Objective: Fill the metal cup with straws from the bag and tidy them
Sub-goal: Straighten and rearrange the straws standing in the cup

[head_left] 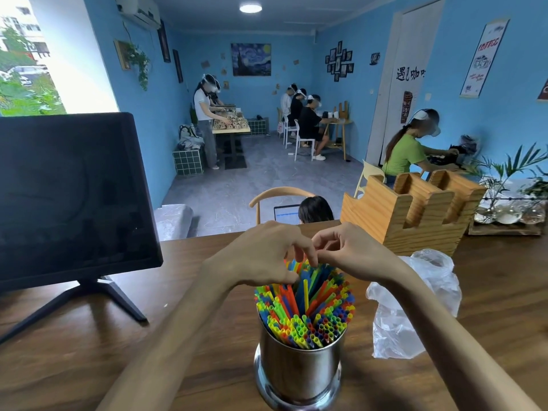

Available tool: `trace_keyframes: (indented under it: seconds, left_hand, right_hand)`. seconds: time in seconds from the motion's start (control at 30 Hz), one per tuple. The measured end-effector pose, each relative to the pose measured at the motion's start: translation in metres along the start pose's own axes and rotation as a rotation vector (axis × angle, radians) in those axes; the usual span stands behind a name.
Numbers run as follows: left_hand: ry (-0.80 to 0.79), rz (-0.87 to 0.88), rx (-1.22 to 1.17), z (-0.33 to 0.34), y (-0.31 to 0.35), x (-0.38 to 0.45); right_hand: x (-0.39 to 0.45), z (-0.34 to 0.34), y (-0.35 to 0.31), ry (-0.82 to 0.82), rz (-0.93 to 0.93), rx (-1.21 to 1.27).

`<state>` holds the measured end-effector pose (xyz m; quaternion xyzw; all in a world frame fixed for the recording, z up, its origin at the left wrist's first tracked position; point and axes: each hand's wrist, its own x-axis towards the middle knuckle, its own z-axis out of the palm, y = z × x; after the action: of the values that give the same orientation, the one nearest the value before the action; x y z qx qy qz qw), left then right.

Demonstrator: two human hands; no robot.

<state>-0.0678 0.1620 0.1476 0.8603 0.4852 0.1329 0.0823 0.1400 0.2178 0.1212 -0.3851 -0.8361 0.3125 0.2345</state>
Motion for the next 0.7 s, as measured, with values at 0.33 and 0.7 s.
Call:
trace_keyframes:
  seconds: [0.33,0.7]
  left_hand:
    - [0.044,-0.030,0.008,0.0042,0.0057,0.0014]
    - [0.098,-0.044,-0.064,0.0084,0.0061,-0.0036]
  right_hand:
    - [0.0012,0.0022,0.0017,0.014,-0.005,0.022]
    - [-0.0006,0.0045,0.0047,0.042,-0.014,0.045]
